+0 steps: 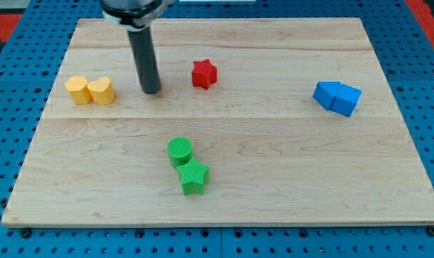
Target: Separate the blue cube and the blue triangle
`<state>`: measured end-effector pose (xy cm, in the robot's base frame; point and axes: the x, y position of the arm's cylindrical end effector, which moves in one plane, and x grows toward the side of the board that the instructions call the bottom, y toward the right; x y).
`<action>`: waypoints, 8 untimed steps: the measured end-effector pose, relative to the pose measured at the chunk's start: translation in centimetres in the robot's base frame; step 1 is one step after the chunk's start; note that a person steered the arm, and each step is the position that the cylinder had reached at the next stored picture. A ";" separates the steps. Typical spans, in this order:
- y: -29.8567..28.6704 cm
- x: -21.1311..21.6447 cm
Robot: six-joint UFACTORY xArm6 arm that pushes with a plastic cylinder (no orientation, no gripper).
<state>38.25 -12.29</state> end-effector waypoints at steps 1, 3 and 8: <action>1.8 1.0; 18.6 7.1; 32.1 5.1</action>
<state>43.38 19.84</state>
